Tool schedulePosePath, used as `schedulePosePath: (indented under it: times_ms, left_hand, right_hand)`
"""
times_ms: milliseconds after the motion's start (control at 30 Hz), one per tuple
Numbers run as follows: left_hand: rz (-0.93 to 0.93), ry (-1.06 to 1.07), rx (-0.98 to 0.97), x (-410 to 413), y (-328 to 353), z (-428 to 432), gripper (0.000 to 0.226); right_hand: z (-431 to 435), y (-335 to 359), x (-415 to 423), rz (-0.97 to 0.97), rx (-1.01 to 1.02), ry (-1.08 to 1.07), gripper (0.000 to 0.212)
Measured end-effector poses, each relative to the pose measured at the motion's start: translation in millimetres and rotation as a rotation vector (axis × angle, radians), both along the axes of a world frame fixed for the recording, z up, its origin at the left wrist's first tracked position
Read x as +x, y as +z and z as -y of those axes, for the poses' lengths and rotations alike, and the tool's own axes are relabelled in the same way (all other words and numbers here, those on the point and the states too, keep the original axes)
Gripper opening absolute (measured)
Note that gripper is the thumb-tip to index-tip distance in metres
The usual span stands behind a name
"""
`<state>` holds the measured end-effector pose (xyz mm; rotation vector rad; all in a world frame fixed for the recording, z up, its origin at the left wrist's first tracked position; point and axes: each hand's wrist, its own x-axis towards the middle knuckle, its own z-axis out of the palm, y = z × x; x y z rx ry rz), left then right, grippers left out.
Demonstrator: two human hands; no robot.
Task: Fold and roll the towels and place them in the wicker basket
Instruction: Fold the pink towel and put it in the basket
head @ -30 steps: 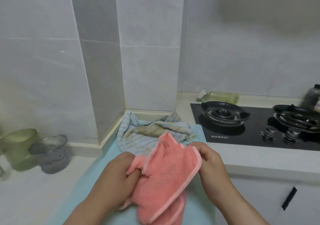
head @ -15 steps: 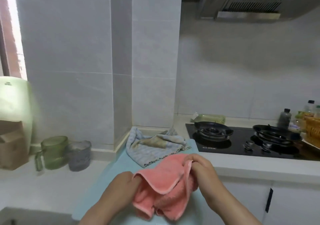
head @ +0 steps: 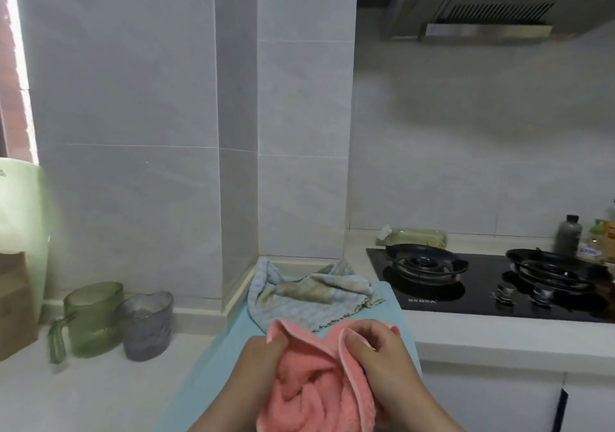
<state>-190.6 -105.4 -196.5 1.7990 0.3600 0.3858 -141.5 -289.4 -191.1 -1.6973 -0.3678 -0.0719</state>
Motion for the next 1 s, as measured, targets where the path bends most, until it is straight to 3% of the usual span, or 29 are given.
schedulePosePath:
  times_ms: [67, 167, 333, 433, 567, 667, 733, 800, 867, 933, 1000]
  left_hand:
    - [0.051, 0.017, -0.199, 11.2, -5.2, -5.8, 0.028]
    - [0.176, 0.091, -0.248, 17.2, -16.0, -15.8, 0.012]
    - [0.158, 0.104, -0.541, 20.6, -23.9, -21.3, 0.020]
    - [0.121, 0.040, -0.754, 19.8, -24.2, -27.1, 0.036]
    - [0.162, 0.197, -0.538, 26.4, -30.9, -33.5, 0.027]
    - [0.224, 0.100, -0.409, 19.9, -28.0, -18.0, 0.019]
    - [0.239, 0.048, -0.444, 17.9, -21.6, -9.9, 0.021]
    - [0.312, -0.110, -0.600, 5.1, -5.3, 3.1, 0.020]
    - [0.342, -0.263, -0.585, -18.0, 9.1, 15.6, 0.040]
    - [0.308, -0.277, -0.537, 6.1, -21.0, -3.8, 0.044]
    - [0.198, -0.019, -0.401, 52.0, -102.1, -31.5, 0.037]
  right_hand:
    - [-12.5, 0.7, 10.3, 0.003, -0.002, -0.005, 0.009]
    - [-35.8, 5.2, 19.5, 0.061, -0.039, -0.018, 0.011]
    - [-67.4, 10.6, 25.6, 0.151, -0.146, 0.152, 0.004]
    - [-73.3, 1.8, 34.6, 0.131, -0.181, 0.124, 0.009]
    - [-70.3, -15.3, 43.4, 0.072, -0.159, 0.098, 0.014]
    - [-66.9, -17.6, 43.7, 0.058, -0.083, 0.094, 0.013]
    - [-66.1, -18.1, 42.2, 0.076, -0.055, 0.103, 0.012]
    - [-65.1, -18.1, 39.7, 0.087, -0.034, 0.119, 0.012]
    - [-64.3, -18.2, 38.0, 0.118, -0.012, 0.119, 0.015]
    - [-64.1, -18.7, 38.2, 0.184, 0.010, 0.101, 0.021]
    - [-64.7, -19.4, 38.5, 0.211, 0.026, 0.100, 0.023]
